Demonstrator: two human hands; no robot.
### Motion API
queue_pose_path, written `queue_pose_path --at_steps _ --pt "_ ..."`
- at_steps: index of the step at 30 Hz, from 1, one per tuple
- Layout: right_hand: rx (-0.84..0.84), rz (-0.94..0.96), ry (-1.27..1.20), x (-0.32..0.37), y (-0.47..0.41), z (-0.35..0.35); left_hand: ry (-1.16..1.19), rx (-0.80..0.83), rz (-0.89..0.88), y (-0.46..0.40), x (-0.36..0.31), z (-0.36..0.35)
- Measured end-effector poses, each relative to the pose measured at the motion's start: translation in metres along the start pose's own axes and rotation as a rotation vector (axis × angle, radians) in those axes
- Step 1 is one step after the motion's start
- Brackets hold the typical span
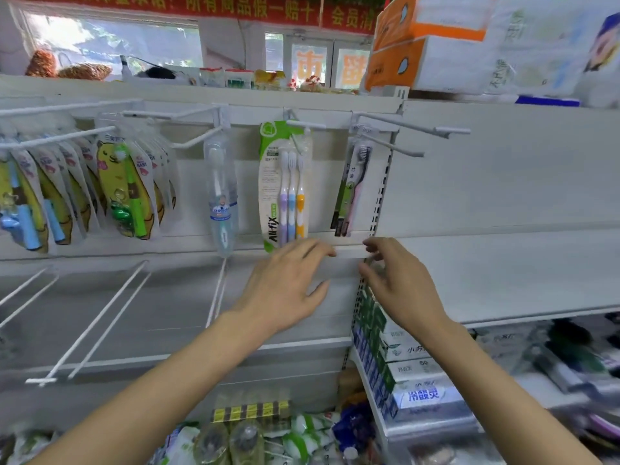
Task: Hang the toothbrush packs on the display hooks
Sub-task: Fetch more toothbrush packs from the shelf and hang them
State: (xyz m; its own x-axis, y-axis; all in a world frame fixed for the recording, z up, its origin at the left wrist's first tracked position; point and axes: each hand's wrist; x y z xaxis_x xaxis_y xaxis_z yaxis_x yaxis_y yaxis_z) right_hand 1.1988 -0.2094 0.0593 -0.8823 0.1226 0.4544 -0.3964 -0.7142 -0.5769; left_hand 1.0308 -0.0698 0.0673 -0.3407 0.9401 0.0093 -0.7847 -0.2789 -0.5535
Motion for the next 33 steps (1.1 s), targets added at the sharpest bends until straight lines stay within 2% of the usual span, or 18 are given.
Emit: queue_pose_path --at_steps 5,12,25,33 --pt "-0.015 -0.030 0.199 -0.042 0.061 0.054 0.001 -0.001 -0.145 -0.019 -0.061 -0.017" --pt "-0.029 -0.181 0.323 -0.102 0.138 0.145 0.038 0.036 -0.308 -0.048 -0.165 -0.049" --pt "-0.011 -0.299 0.475 -0.241 0.236 0.330 0.139 0.022 -0.378 -0.120 -0.401 -0.113" --pt "-0.028 -0.393 0.521 -0.322 0.283 0.421 0.193 0.047 -0.418 -0.171 -0.519 -0.140"
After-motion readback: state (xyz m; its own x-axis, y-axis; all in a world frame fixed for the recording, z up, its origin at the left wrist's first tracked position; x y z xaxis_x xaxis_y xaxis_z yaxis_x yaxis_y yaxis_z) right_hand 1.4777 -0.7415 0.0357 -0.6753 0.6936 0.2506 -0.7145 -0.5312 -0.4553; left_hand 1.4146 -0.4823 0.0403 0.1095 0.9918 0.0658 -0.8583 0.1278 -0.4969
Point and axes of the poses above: each hand's wrist, its own y-axis away from the middle knuckle, its own z-axis out of the back of the hand, x = y × z, and after that the axes turned 8 degrees about -y, right-handed
